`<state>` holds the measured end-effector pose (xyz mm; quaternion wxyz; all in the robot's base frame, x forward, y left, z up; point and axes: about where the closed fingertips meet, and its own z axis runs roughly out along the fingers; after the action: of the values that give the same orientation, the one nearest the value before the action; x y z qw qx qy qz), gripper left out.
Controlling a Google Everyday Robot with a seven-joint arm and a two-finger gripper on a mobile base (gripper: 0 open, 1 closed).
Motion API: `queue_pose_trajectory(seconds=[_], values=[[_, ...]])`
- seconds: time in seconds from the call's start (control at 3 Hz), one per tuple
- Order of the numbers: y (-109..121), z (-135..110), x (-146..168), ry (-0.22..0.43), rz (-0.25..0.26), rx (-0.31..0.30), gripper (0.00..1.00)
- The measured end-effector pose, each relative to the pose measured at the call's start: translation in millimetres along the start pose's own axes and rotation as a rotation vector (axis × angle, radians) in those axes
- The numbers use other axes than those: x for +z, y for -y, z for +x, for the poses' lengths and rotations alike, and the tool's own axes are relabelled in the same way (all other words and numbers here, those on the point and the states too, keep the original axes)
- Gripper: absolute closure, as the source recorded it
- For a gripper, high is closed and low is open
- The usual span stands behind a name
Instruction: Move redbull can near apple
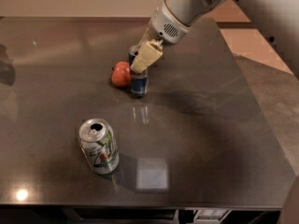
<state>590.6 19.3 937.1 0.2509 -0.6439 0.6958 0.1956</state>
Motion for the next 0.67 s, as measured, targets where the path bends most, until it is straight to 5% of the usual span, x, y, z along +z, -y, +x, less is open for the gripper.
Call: queue_pose_trajectory(seconds=[0.67], values=[[5.5, 9.8, 11.4, -0.030, 0.016, -0.007, 0.13]])
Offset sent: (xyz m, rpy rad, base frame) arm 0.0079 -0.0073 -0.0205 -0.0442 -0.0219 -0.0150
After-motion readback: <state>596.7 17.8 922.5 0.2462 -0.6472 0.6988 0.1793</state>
